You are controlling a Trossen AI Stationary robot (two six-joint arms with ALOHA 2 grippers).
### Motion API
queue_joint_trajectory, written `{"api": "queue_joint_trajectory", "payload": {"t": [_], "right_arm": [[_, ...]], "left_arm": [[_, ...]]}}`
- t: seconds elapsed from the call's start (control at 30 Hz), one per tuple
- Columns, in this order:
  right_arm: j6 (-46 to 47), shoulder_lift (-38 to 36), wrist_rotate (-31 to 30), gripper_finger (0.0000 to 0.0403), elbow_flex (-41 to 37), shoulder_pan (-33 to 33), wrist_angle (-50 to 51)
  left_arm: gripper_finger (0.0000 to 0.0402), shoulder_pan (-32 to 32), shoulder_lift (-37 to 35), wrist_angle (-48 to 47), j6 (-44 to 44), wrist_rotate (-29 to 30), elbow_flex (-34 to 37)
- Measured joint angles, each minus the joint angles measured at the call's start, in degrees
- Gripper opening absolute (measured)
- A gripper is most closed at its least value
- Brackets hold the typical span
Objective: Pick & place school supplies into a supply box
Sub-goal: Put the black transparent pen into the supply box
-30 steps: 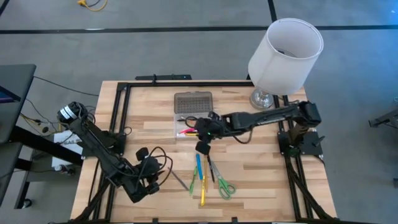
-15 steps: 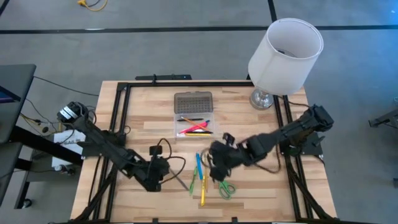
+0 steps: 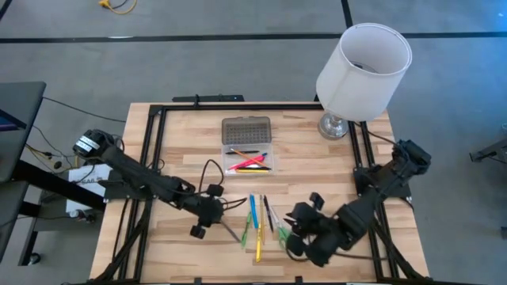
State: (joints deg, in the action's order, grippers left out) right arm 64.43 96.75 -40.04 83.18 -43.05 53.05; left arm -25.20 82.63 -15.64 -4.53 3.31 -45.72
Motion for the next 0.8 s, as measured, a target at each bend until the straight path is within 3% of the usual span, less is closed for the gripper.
{"api": "queue_joint_trajectory", "payload": {"t": [0.3, 0.47, 0.8], "right_arm": [[10.20, 0.02, -5.30, 0.0068, 0.00, -4.69, 6.47], [10.60, 0.04, -5.29, 0.0068, 0.00, -4.10, 7.62], [10.60, 0.07, -5.09, 0.0068, 0.00, -3.64, 8.27]], "left_arm": [[0.0132, 1.63, 1.91, 7.16, 4.91, -3.65, 2.87], [0.0132, 1.50, 8.18, 11.17, 4.87, -7.25, 2.67], [0.0132, 0.91, 15.97, 16.54, 1.89, -7.97, 2.35]]}}
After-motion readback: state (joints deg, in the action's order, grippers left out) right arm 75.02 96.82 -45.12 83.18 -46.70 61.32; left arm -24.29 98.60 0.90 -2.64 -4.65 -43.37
